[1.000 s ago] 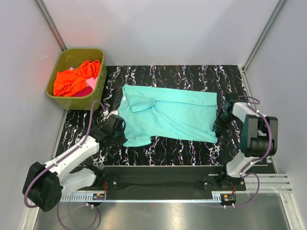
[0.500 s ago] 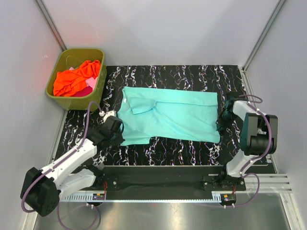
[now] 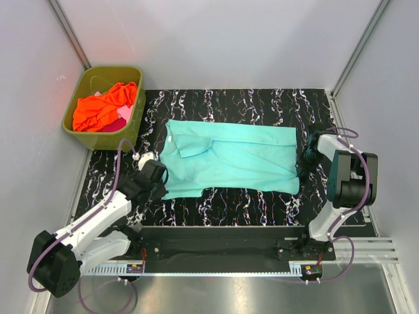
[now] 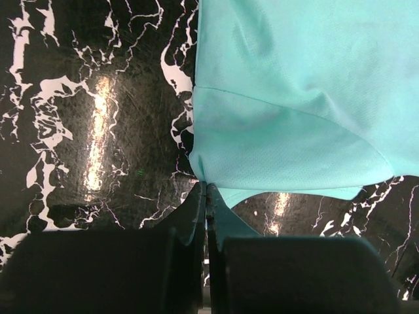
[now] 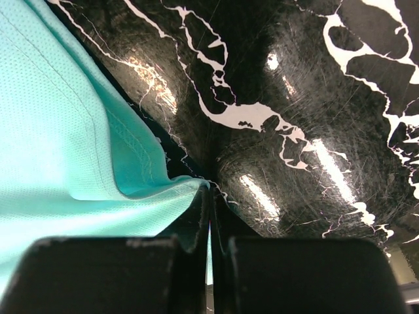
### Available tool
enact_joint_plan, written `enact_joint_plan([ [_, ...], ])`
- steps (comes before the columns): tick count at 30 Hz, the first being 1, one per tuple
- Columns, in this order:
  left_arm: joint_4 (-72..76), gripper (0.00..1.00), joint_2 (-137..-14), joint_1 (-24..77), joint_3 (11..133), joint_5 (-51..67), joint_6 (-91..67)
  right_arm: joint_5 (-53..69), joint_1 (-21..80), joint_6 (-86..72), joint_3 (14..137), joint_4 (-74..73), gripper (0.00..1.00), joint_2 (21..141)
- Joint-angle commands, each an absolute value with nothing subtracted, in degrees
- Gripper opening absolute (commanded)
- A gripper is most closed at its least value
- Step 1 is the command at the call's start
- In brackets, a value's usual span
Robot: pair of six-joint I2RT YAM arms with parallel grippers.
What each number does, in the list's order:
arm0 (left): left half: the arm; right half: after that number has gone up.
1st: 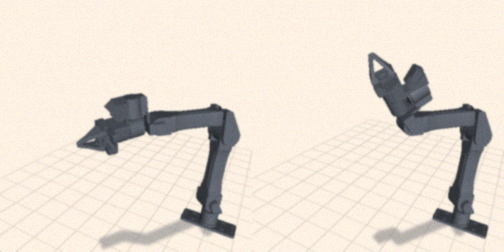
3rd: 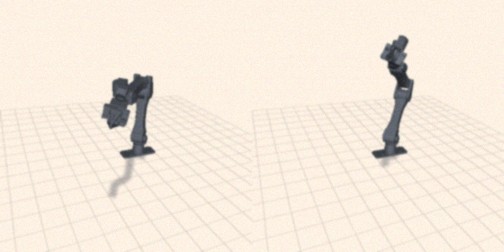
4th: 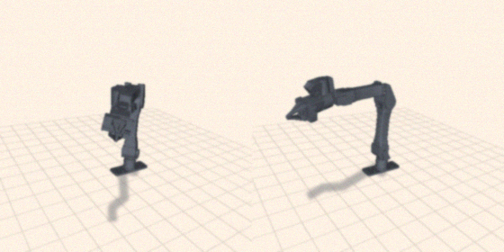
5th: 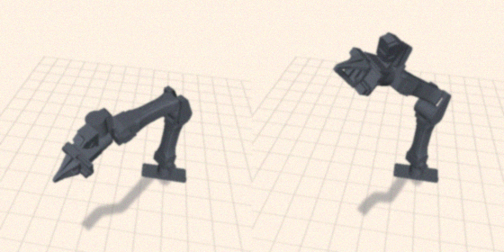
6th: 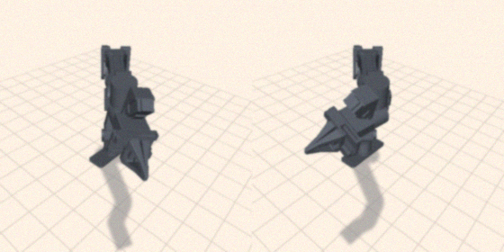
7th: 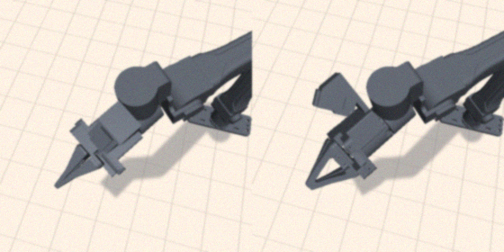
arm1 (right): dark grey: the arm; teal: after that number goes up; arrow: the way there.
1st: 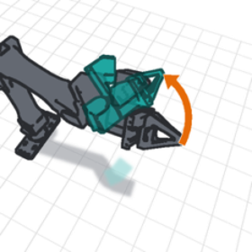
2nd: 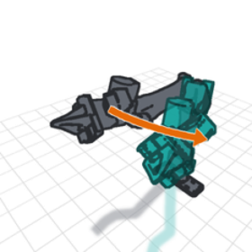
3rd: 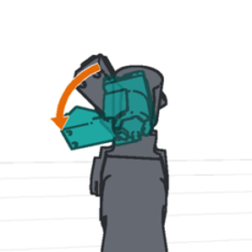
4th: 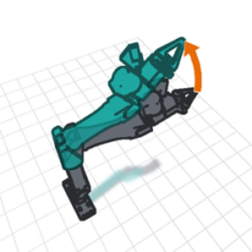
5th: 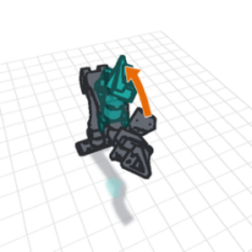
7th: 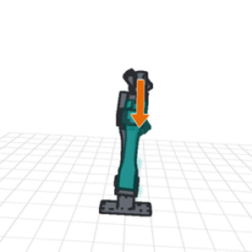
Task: Fold and stack the t-shirts
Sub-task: Fold the tshirt
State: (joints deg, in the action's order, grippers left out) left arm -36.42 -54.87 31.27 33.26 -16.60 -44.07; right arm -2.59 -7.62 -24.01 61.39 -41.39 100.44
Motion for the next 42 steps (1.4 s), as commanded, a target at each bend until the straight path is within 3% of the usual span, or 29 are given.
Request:
enact_joint_plan([
  [1, -35.3, 0.0, -54.8, 31.4, 33.8, -14.7, -43.9, -5.1, -8.2, -25.2, 63.0, -41.6, 0.01, 100.1],
  [7, -33.1, 0.0, -54.8, 31.5, 34.8, -7.5, -42.5, -2.3, -8.2, -30.6, 63.4, -46.7, 0.31, 95.4],
  [11, -32.7, 0.0, -54.2, 31.4, 34.8, -6.7, -42.5, -7.6, -8.2, -38.4, 62.6, -53.8, 0.42, 90.0],
  [14, -31.9, 0.0, -54.1, 31.4, 34.7, -6.3, -41.9, -4.7, -8.2, -44.5, 59.1, -55.9, 0.46, 84.2],
  [21, -30.6, 0.0, -53.8, 31.3, 35.5, -3.5, -41.7, 4.0, -8.2, -61.3, 46.7, -52.2, 0.46, 73.2],
  [29, -30.1, 0.0, -52.0, 31.4, 35.5, -1.5, -42.2, -3.4, -8.2, -66.6, 40.9, -48.8, 0.47, 66.6],
  [42, -29.9, 0.0, -51.5, 31.4, 35.8, -1.0, -43.1, -0.3, -8.2, -67.2, 33.5, -43.7, 0.44, 60.2],
])
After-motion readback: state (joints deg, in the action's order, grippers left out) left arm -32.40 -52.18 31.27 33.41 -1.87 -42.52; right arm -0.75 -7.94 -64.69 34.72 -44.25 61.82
